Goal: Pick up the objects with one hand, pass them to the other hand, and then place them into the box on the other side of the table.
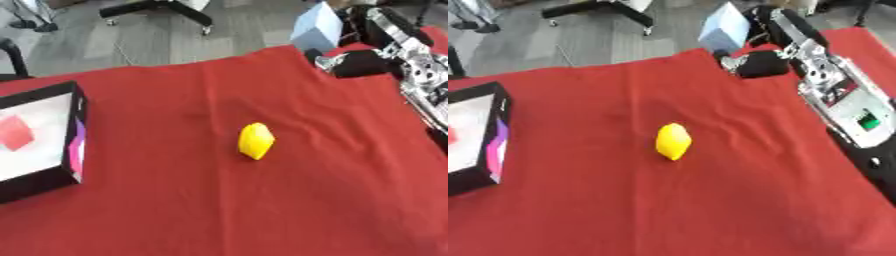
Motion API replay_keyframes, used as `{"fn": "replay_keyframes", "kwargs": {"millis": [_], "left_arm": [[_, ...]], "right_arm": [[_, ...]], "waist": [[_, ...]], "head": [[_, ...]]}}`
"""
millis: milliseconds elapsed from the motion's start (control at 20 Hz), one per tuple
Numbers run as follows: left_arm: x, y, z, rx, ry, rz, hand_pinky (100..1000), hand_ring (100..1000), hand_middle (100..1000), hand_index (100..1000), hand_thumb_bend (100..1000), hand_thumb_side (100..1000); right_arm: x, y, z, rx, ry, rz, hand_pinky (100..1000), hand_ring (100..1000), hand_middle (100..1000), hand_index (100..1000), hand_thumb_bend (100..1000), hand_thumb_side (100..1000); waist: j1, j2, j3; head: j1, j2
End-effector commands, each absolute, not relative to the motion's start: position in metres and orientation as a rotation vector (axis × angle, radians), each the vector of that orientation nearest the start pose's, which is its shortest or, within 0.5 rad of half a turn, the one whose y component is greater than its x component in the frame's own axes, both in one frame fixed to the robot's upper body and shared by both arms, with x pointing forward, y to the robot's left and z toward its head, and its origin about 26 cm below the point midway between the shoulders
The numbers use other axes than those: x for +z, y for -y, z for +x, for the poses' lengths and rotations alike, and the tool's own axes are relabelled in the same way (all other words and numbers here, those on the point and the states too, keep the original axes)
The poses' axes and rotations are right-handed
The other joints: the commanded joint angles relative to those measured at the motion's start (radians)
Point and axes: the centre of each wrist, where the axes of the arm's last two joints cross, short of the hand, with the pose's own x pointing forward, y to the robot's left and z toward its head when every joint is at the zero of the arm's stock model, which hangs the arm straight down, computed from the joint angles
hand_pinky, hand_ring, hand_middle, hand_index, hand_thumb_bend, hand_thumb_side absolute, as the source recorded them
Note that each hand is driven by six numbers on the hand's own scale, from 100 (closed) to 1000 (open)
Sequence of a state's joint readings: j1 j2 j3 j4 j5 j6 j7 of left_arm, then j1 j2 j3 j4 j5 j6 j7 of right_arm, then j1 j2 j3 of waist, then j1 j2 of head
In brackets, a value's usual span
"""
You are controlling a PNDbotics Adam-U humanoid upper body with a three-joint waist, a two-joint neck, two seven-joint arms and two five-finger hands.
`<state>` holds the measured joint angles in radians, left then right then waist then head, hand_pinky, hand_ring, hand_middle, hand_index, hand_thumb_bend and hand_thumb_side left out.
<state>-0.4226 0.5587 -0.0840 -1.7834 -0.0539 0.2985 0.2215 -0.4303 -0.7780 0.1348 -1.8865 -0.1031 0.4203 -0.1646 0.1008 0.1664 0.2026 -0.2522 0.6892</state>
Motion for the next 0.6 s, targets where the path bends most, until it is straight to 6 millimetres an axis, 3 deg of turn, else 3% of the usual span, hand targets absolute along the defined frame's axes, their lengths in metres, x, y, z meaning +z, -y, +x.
{"fn": "replay_keyframes", "kwargs": {"millis": [50, 600], "left_arm": [[0.231, -0.294, 0.339, -0.403, 1.963, 0.665, 800, 630, 678, 759, 231, 495], [0.263, -0.281, 0.342, -0.619, 2.031, 0.650, 801, 643, 683, 764, 268, 473]], "right_arm": [[0.247, 0.284, 0.317, 0.488, 1.887, -0.577, 745, 712, 502, 597, 346, 100], [0.220, 0.249, 0.324, 0.461, 1.913, -0.433, 740, 709, 501, 597, 340, 100]], "waist": [[-0.019, -0.041, -0.004], [-0.016, -0.064, -0.006]], "head": [[0.006, 0.013], [0.003, 0.038]]}}
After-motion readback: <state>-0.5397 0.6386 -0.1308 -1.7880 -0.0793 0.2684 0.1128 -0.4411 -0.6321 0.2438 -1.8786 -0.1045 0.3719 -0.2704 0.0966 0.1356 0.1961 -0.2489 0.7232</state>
